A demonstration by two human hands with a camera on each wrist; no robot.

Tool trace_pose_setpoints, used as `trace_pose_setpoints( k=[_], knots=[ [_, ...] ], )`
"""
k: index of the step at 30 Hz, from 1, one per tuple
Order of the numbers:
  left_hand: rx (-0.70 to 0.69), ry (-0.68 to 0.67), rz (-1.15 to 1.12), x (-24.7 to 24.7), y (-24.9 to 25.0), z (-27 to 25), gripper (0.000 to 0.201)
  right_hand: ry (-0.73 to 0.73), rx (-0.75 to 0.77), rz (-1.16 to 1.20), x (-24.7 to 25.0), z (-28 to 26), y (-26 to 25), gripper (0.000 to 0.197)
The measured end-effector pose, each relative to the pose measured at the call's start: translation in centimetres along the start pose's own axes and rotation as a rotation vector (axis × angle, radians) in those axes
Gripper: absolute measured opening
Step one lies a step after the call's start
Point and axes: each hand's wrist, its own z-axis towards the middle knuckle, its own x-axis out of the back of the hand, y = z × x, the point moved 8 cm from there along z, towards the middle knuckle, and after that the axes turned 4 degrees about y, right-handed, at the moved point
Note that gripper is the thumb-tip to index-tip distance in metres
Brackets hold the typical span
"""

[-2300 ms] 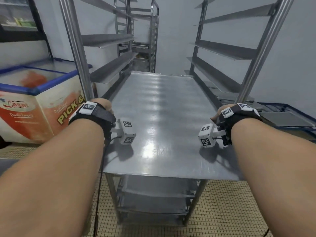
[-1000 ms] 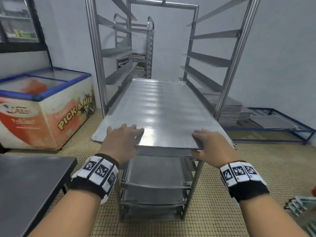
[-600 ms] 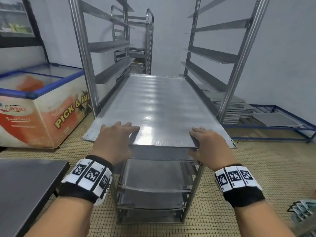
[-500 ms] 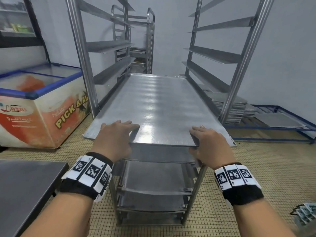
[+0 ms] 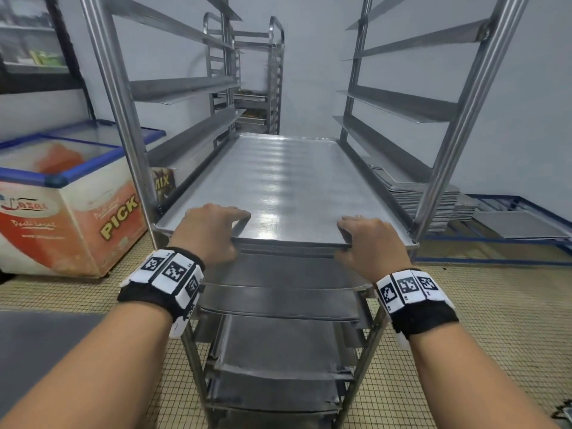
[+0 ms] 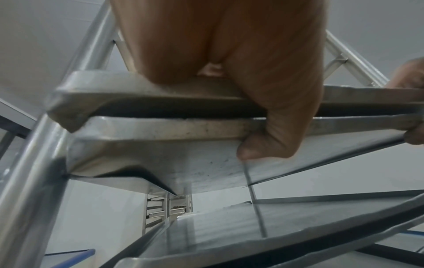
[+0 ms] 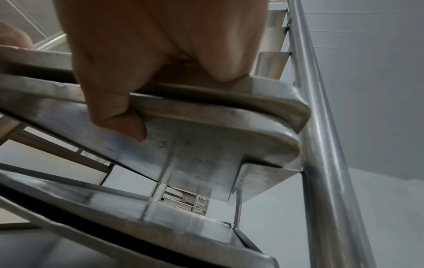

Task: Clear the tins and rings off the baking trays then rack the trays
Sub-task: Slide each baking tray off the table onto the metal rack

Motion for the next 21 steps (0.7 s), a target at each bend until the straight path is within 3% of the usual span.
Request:
trace_pose_setpoints(
  k=[7,12,21],
  knots=[
    [0.019,-0.001,0.032,-1.6,-1.2,3.9,0.074,0.028,-0.001,0.003,-1.5,3.4,1.2,0.025],
    [-0.004,0.032,0.056,-1.6,-1.1,5.1,0.06,0.043,-0.004,0.011,-2.1,4.8,1.7,0.024],
    [-0.019,0.038,0.048,-2.3,-1.6,7.0,0.05,0.049,0.004,0.001,-3.1,6.4,2.3,0.022]
  ],
)
